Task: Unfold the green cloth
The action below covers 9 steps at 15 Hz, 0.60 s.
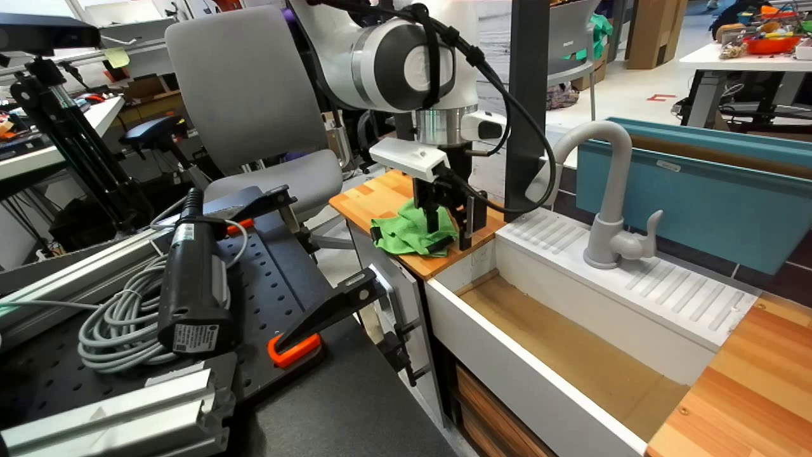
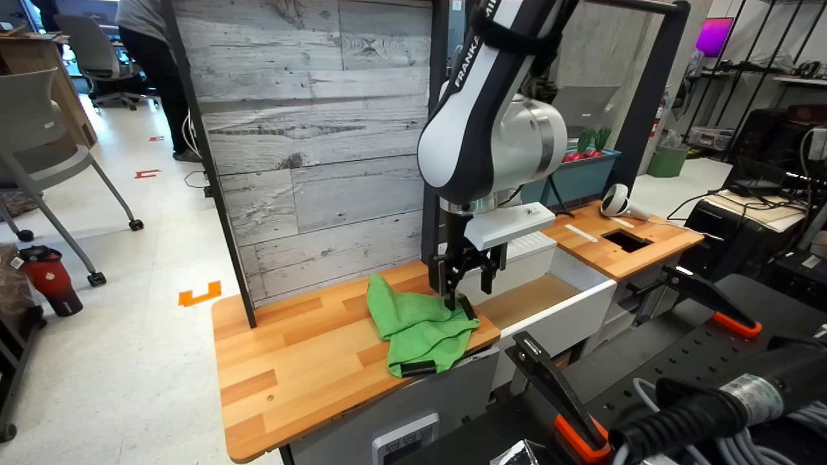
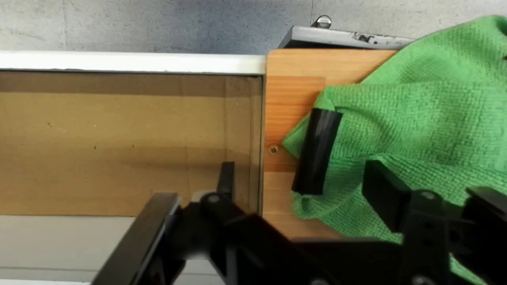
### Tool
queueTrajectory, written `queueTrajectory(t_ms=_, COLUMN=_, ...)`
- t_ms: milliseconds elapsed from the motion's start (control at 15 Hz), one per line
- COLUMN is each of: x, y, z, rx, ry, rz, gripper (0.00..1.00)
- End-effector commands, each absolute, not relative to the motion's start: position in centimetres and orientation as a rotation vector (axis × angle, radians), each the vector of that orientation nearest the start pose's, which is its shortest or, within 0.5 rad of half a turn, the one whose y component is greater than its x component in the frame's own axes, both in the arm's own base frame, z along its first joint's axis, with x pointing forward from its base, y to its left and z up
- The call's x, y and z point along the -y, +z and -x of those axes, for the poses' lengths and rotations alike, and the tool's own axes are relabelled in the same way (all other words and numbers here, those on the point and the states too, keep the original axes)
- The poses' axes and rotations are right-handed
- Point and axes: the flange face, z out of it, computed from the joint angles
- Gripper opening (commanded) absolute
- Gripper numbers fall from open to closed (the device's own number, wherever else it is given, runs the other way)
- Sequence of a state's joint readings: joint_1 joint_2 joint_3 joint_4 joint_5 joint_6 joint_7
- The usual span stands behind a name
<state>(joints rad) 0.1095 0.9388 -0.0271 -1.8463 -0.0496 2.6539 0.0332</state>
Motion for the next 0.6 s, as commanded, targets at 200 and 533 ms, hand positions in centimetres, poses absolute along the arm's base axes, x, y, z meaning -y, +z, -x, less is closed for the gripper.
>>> queueTrajectory(t_ms=200, x=-4.9, y=-0.38, z=-60.3, rx=0.142, ry=0.213, rz=3.198, gripper=0.28)
queueTrajectory(t_ms=533, x=-4.79, y=-0.05, z=-60.5, rx=0.147, ry=0.196, rz=3.192, gripper=0.0)
